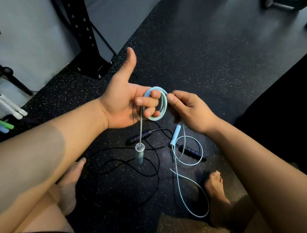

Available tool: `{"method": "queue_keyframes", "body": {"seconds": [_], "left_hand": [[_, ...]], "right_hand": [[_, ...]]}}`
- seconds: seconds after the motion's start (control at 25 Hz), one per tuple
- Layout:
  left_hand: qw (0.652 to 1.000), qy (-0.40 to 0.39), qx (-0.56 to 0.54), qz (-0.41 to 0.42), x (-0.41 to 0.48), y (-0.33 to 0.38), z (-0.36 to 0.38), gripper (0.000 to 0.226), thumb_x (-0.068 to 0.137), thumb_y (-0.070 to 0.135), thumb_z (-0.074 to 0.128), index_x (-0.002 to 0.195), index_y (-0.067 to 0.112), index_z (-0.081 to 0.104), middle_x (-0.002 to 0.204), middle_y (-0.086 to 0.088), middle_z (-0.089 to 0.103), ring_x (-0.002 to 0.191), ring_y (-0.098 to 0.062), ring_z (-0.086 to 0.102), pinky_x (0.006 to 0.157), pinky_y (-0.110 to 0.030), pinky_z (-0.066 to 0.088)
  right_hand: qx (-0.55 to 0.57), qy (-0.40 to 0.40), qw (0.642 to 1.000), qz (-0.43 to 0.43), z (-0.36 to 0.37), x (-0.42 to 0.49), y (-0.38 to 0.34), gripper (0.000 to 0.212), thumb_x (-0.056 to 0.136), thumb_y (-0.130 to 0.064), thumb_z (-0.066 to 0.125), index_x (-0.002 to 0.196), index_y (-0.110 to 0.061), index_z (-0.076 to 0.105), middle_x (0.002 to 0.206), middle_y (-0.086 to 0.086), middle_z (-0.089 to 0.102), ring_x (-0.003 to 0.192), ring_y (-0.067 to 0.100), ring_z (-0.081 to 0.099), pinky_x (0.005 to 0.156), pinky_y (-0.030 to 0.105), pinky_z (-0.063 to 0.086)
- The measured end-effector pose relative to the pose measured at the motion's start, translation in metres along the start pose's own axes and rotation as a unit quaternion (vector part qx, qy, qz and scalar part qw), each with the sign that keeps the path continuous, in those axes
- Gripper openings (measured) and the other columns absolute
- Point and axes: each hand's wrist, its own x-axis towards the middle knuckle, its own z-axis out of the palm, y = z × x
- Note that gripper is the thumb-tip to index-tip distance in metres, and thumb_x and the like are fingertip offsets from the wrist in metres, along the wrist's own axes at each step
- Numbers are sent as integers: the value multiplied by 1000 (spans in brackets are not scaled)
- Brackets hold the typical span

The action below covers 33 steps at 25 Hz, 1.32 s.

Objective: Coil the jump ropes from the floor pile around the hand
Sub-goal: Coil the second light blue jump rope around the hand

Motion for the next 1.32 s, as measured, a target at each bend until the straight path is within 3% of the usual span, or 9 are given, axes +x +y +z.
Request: {"method": "queue_keyframes", "body": {"seconds": [0.12, 0.32, 0.48, 0.6, 0.68, 0.76, 0.88, 1.08, 1.32], "left_hand": [[987, 13, -146, 69, 0, -1, -4, 100, 72, 100, 23, 86, 7, 58, 65, 1, 43, 62, -21, 56, 80, -29, 52], [940, 82, -251, 216, 3, 7, -15, 107, 81, 91, 35, 123, -5, 53, 94, -12, 59, 79, -27, 70, 105, -47, 51], [941, 167, -160, 245, 16, 3, -25, 114, 83, 86, 34, 150, -7, 34, 121, -20, 56, 101, -29, 70, 100, -54, 54], [960, 236, 44, 144, 26, -8, -27, 114, 81, 88, 23, 158, 5, 26, 129, -22, 63, 103, -26, 75, 96, -44, 54], [965, 206, 159, 21, 26, -12, -26, 119, 80, 94, 11, 152, 3, 39, 124, -21, 69, 104, -25, 75, 98, -36, 48], [960, 107, 239, -95, 21, -14, -24, 128, 74, 99, 3, 124, -3, 62, 114, -22, 71, 105, -24, 73, 108, -37, 39], [952, -6, 258, -164, 12, -14, -13, 119, 73, 97, -3, 89, 2, 68, 84, -20, 68, 87, -35, 70, 90, -35, 50], [977, -57, 159, -128, 4, -3, -1, 106, 71, 98, -2, 69, 11, 59, 47, 0, 44, 56, -27, 58, 81, -34, 50], [999, -5, -4, -36, 0, 1, 1, 101, 69, 101, 6, 69, 12, 55, 46, 4, 34, 49, -21, 48, 74, -30, 52]], "right_hand": [[3, -39, 998, 54, 11, -2, 10, 35, 106, -35, 43, 86, -12, 61, 65, 15, 56, 58, 25, 54, 57, 37, 45], [-90, -163, 976, 116, 24, -9, 12, 30, 106, -26, 45, 98, -5, 65, 60, -1, 59, 53, 12, 52, 58, 24, 43], [-144, -192, 967, 82, 28, -13, -10, 30, 106, -29, 45, 100, -11, 68, 60, -3, 57, 45, 4, 45, 50, 18, 39], [-181, -170, 969, 11, 22, -12, -29, 29, 105, -32, 48, 99, -17, 72, 52, -12, 53, 47, 0, 48, 51, 14, 37], [-198, -157, 967, -33, 17, -12, -37, 29, 104, -33, 51, 97, -17, 74, 51, -19, 53, 49, 0, 49, 52, 13, 35], [-204, -142, 967, -64, 13, -12, -39, 29, 101, -37, 54, 88, -20, 74, 54, -21, 55, 51, 1, 50, 54, 14, 33], [-193, -97, 972, -91, 0, -9, -34, 30, 97, -43, 61, 78, -22, 71, 56, -14, 56, 51, 4, 48, 53, 16, 34], [-153, -26, 985, -73, -14, -4, -20, 42, 98, -43, 58, 78, -6, 62, 61, 8, 46, 57, 7, 37, 54, 32, 35], [-91, -5, 995, -31, -2, -4, -6, 42, 105, -37, 43, 78, -6, 51, 67, 1, 44, 61, 15, 45, 61, 51, 47]]}}
